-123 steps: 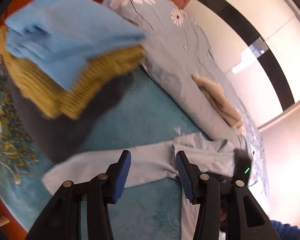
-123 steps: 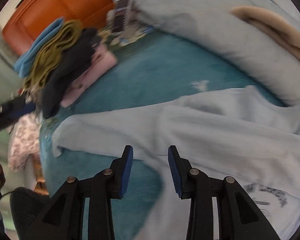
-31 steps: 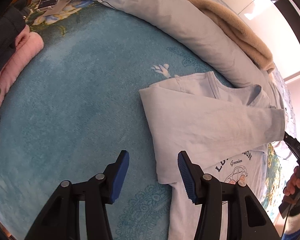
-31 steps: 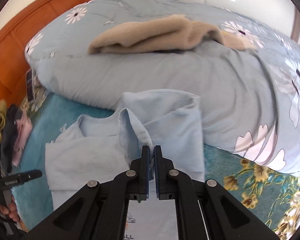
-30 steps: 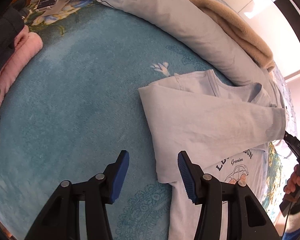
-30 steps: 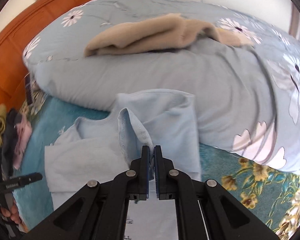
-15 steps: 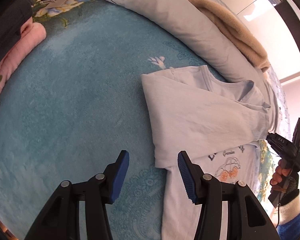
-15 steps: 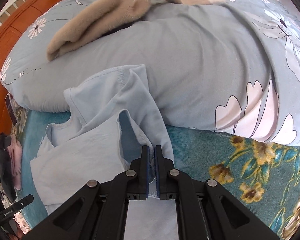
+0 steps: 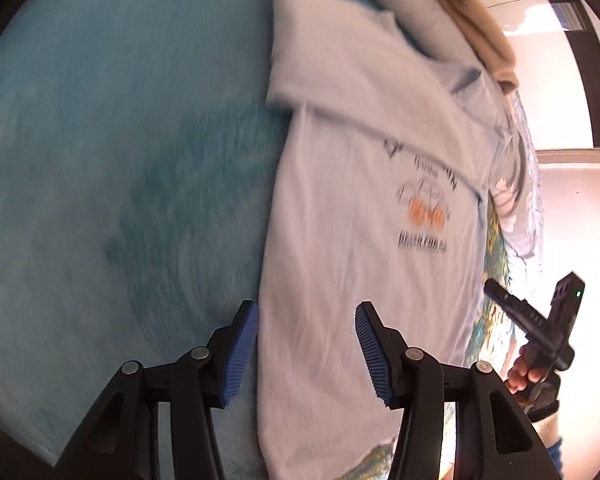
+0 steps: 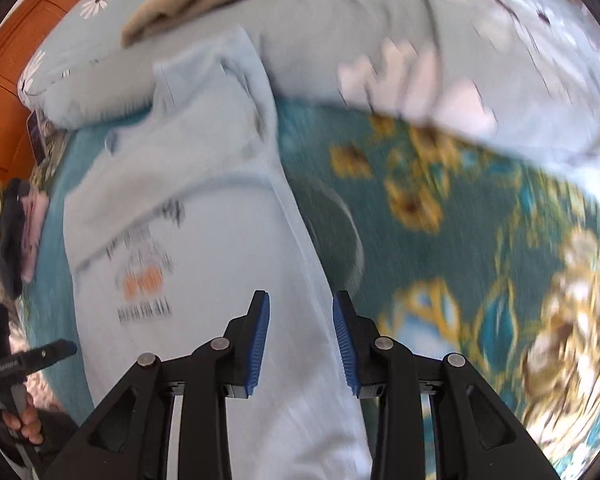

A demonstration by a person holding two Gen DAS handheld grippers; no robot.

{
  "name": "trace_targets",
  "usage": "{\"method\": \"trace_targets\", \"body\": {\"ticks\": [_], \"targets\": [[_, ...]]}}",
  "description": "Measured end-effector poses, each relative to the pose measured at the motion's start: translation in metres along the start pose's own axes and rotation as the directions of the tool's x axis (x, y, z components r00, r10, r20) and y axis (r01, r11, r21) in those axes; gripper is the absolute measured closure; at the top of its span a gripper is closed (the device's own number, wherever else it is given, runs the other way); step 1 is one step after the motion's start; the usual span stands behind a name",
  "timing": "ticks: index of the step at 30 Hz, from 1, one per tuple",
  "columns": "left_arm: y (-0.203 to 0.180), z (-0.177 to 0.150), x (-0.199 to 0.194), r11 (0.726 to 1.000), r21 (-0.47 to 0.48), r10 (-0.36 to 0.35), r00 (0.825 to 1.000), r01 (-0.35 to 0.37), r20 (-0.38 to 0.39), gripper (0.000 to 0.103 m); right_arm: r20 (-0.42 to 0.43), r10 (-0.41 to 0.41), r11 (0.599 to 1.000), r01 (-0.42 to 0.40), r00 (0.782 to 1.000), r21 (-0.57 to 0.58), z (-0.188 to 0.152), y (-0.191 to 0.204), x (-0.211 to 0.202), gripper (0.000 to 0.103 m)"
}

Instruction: Fold clothes

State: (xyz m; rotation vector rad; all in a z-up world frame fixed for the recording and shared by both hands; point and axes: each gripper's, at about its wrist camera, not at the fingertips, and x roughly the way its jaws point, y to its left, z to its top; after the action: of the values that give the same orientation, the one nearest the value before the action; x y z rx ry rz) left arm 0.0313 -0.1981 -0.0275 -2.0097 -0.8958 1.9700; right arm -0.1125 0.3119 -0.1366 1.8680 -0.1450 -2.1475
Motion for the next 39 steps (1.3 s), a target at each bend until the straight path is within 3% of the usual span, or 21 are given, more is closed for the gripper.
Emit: {"method": "trace_targets", "body": {"ticks": [8,14,19,21,22,24,26,30,35,39], "targets": [[0.005,-0.049,0.013,0.998,-0.048,-0.051,0.991,0.045,-0.123,0.048,-0.058,0.109,0.99,-0.104,0.992,0.095,-0.081,-0.047,-0.009,0.065],[0.012,-0.071,0.027,0.988,-0.131,-0.107,0.967,0.079,-0.23,0.048,-0.084,0.206,0.973,-0.195,0.975,0.124,-0.107,-0.059,-0.013,0.065],[0.012,-0.077,0.029,0.979,-0.173,-0.148,0.955,0.106,-0.255,0.051,-0.113,0.296,0.951,-0.28,0.949,0.134,-0.117,-0.059,-0.011,0.065],[0.01,-0.08,0.029,0.981,-0.163,-0.147,0.951,0.105,-0.27,0.064,-0.116,0.326,0.941,-0.31,0.938,0.134,-0.12,-0.058,-0.012,0.079],[0.008,-0.081,0.03,0.982,-0.157,-0.146,0.95,0.105,-0.277,0.069,-0.117,0.328,0.94,-0.312,0.938,0.135,-0.122,-0.059,-0.013,0.093],[0.004,-0.081,0.026,0.985,-0.134,-0.144,0.95,0.11,-0.277,0.095,-0.108,0.348,0.932,-0.332,0.931,0.145,-0.125,-0.064,-0.019,0.096],[-0.001,-0.082,0.021,0.987,-0.105,-0.147,0.951,0.122,-0.273,0.097,-0.076,0.379,0.919,-0.366,0.922,0.146,-0.122,-0.067,-0.026,0.098],[-0.012,-0.082,-0.002,0.978,-0.028,-0.206,0.951,0.205,-0.229,0.098,0.013,0.468,0.872,-0.465,0.883,0.154,-0.109,-0.072,-0.042,0.099],[-0.013,-0.07,-0.041,0.947,-0.003,-0.318,0.939,0.321,-0.131,0.098,0.148,0.583,0.791,-0.6,0.799,0.119,-0.074,-0.057,-0.062,0.099],[-0.011,-0.034,-0.067,0.92,-0.035,-0.393,0.919,0.391,-0.035,0.098,0.217,0.647,0.739,-0.671,0.731,0.058,-0.029,-0.026,-0.072,0.099]]}}
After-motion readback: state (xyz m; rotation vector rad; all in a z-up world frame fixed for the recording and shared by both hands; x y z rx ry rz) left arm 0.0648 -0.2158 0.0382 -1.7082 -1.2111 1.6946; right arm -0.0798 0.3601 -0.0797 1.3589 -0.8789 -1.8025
